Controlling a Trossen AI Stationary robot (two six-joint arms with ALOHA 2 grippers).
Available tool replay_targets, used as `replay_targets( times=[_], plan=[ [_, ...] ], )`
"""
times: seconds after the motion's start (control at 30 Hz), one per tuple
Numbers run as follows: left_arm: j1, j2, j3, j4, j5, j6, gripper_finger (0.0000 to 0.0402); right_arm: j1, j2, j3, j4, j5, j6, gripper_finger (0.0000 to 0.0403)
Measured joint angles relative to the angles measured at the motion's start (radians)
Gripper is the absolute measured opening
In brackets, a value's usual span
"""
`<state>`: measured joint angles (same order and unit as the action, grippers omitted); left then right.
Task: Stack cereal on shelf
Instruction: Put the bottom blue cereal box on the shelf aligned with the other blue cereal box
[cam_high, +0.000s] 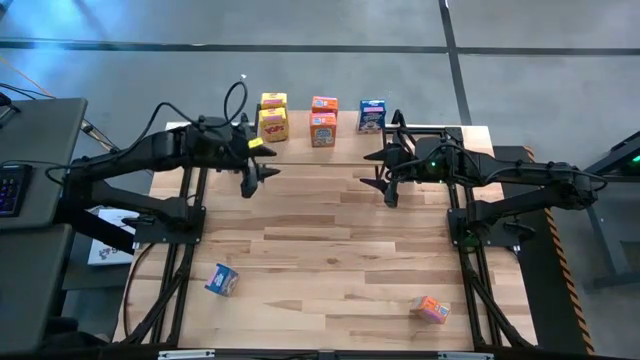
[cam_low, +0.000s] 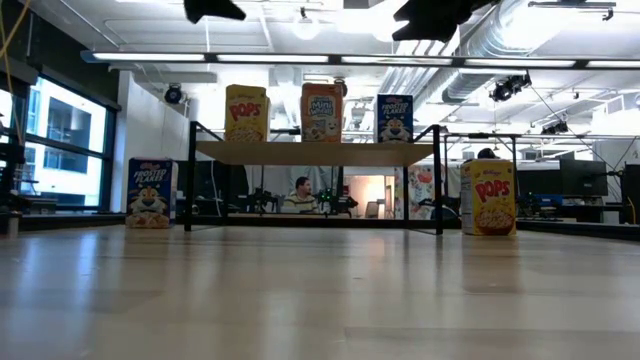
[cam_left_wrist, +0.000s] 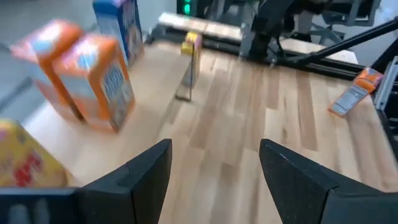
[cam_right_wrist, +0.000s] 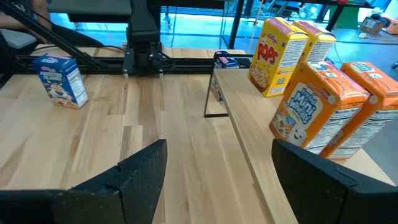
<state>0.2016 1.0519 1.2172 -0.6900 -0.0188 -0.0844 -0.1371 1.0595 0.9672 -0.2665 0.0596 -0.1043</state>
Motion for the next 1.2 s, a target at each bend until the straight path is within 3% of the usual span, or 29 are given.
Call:
replay_targets(
  times=[0.63, 1.2],
  plan=[
    [-0.231, 0.001, 0.0, -0.24, -0.151, -0.564, 0.0235, 0.0, 0.0, 0.0, -0.001, -0.015, 0.0, 0.0282],
    [-0.472, 0.017, 0.0, -0.472, -0.16, -1.027, 0.0232, 0.0, 0.0, 0.0, -0.006, 0.0, 0.0, 0.0282]
  ],
)
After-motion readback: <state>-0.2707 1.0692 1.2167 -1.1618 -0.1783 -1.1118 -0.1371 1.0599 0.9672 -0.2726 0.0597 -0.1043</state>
